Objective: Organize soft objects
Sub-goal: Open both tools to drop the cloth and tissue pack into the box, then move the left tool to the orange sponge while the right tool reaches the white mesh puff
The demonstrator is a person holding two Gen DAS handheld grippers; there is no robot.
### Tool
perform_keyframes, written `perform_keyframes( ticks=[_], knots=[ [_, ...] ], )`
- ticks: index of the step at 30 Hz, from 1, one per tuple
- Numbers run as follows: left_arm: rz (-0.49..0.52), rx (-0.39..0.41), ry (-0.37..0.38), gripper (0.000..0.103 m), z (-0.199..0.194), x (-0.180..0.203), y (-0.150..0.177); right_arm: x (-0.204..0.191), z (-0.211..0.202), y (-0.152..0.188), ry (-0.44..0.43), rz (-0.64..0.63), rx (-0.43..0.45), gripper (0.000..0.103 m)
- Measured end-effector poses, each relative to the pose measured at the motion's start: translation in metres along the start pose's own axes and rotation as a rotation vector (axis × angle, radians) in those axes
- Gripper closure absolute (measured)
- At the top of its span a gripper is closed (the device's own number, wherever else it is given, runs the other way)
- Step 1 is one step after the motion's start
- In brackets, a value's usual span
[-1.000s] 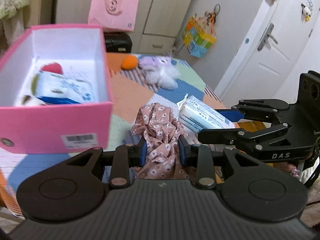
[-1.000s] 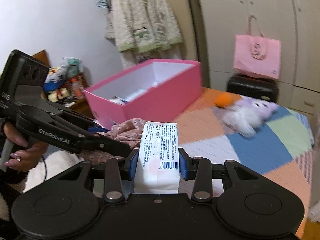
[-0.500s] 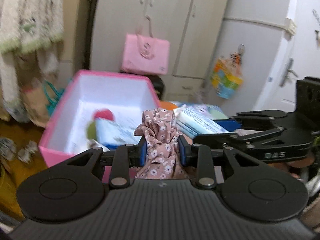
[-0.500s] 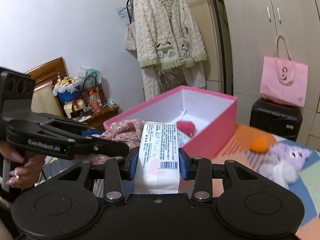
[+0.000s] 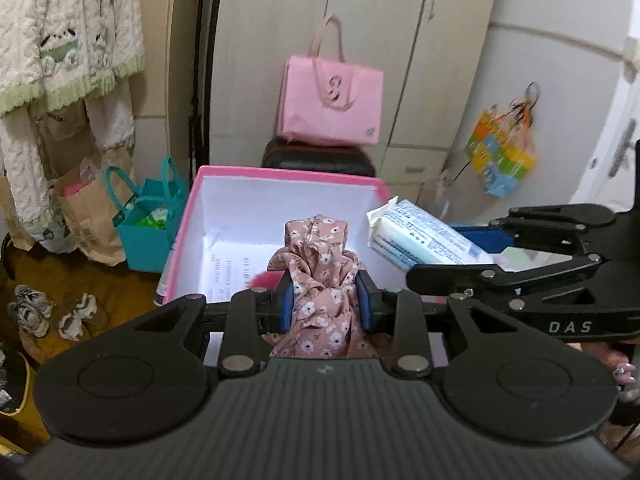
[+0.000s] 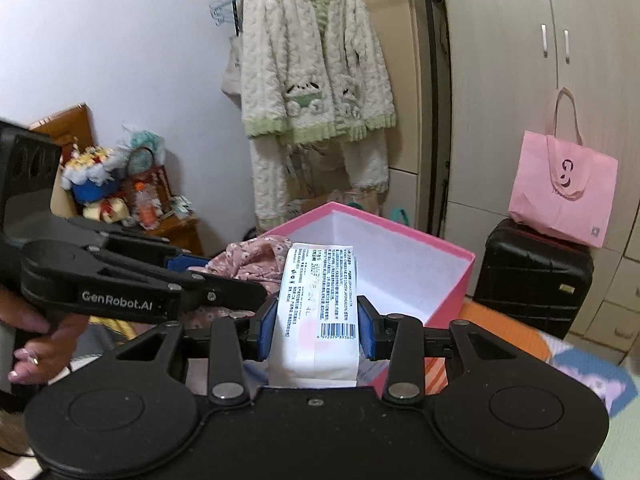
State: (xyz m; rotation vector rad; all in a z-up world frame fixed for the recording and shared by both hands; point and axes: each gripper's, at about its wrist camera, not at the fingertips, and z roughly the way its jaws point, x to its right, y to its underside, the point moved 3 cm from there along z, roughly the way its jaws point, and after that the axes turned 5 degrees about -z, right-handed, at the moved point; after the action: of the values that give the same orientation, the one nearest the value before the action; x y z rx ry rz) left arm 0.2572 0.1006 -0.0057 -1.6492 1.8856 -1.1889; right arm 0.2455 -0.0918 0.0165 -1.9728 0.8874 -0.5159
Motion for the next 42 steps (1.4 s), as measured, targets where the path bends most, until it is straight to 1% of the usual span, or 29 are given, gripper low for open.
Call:
perform_keyframes(
  ticks=[3, 7, 11, 13, 16, 17, 18, 19, 21, 22, 23, 27, 29, 34, 38, 42],
  knots=[
    [0.009, -0.062, -0.024, 0.073, 0.023, -0.013, -0.013, 0.008, 0.025, -0.004, 0.023, -0.021, -0.054, 0.058],
    [0.032, -0.122, -0.063, 0.073, 0.048, -0.025, -0.021, 0.015, 0.060, -0.007, 0.044, -0.059, -0.131, 0.058],
    [0.061, -0.179, -0.069, 0.073, 0.065, -0.027, -0.022, 0.016, 0.080, -0.008, 0.063, -0.103, -0.181, 0.058],
    [0.085, -0.182, -0.084, 0.073, 0.070, -0.025, -0.022, 0.017, 0.085, -0.006, 0.070, -0.119, -0.201, 0.058],
    [0.111, -0.156, -0.121, 0.069, 0.072, -0.024, -0.024, 0.020, 0.093, -0.005, 0.070, -0.125, -0.223, 0.058],
    [0.107, -0.150, -0.133, 0.061, 0.072, -0.024, -0.025, 0.021, 0.093, -0.005, 0.075, -0.123, -0.221, 0.057],
    [0.108, -0.145, -0.141, 0.058, 0.071, -0.024, -0.025, 0.022, 0.092, -0.005, 0.082, -0.121, -0.215, 0.057],
    [0.112, -0.135, -0.140, 0.057, 0.068, -0.024, -0.025, 0.023, 0.089, -0.005, 0.086, -0.118, -0.206, 0.057],
    [0.119, -0.126, -0.133, 0.053, 0.059, -0.022, -0.026, 0.025, 0.076, -0.006, 0.077, -0.103, -0.176, 0.057],
    [0.121, -0.121, -0.128, 0.046, 0.055, -0.021, -0.026, 0.025, 0.070, -0.007, 0.074, -0.095, -0.162, 0.057],
    [0.120, -0.111, -0.121, 0.042, 0.049, -0.019, -0.027, 0.027, 0.059, -0.007, 0.071, -0.085, -0.145, 0.057],
    [0.138, -0.085, -0.113, 0.042, 0.025, -0.008, -0.026, 0.034, 0.023, -0.007, 0.073, -0.043, -0.096, 0.056],
    [0.140, -0.087, -0.093, 0.041, 0.013, -0.001, -0.025, 0.038, 0.002, -0.005, 0.073, -0.020, -0.081, 0.055],
    [0.144, -0.098, -0.015, 0.039, -0.015, 0.026, -0.018, 0.048, -0.046, 0.004, 0.090, 0.019, -0.062, 0.053],
    [0.170, -0.102, 0.061, 0.037, -0.035, 0.057, -0.008, 0.058, -0.085, 0.017, 0.113, 0.058, -0.045, 0.052],
    [0.191, -0.131, 0.135, 0.035, -0.044, 0.088, 0.002, 0.069, -0.117, 0.034, 0.163, 0.086, -0.025, 0.050]
  ],
)
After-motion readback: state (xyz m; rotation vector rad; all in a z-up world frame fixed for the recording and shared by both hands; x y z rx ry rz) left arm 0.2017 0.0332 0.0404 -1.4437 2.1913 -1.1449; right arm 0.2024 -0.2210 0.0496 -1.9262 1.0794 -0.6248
